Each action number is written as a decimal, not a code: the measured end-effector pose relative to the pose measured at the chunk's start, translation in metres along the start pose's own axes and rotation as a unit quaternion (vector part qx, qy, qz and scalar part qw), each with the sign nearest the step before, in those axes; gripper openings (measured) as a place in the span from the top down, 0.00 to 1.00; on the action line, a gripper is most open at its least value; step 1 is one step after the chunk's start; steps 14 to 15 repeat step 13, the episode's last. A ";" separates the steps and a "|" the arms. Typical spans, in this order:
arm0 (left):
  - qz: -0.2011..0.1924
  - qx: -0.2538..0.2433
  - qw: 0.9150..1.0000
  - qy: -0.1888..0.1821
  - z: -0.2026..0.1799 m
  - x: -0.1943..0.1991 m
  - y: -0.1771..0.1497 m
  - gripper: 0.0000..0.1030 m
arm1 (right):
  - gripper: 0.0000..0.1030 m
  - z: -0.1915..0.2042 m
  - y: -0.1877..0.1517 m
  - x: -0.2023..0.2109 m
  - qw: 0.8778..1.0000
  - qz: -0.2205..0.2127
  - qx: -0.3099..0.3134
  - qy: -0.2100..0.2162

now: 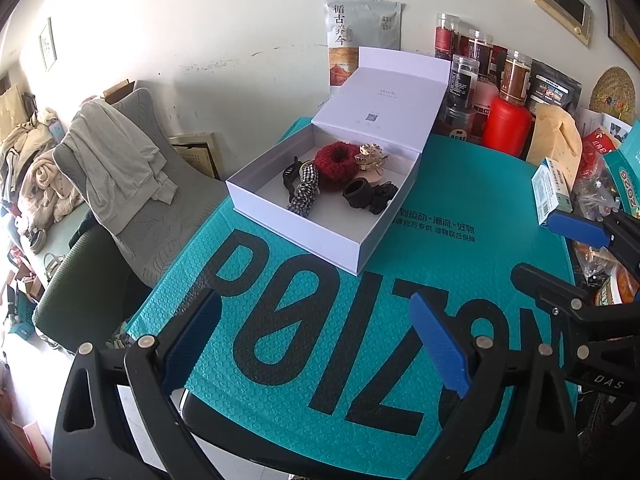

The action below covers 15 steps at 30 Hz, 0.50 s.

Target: Organize objects

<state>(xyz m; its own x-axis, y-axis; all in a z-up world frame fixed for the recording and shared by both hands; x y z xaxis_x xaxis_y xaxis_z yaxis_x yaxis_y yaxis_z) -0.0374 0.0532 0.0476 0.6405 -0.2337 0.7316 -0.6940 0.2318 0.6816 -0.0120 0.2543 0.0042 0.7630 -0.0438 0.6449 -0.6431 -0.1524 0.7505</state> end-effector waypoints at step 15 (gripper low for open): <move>0.025 0.006 0.999 -0.021 0.003 -0.032 -0.002 0.08 | 0.35 -0.006 -0.011 -0.028 0.999 0.035 -0.016 -0.009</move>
Point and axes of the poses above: each gripper's, at about its wrist camera, not at the fingertips, and x roughly against the way its jaws point, z to its left, y to its top, the point moved 1 cm from there along -x, roughly the way its jaws point, and after that the axes turned 6 degrees about -y, right-handed, at the moved point
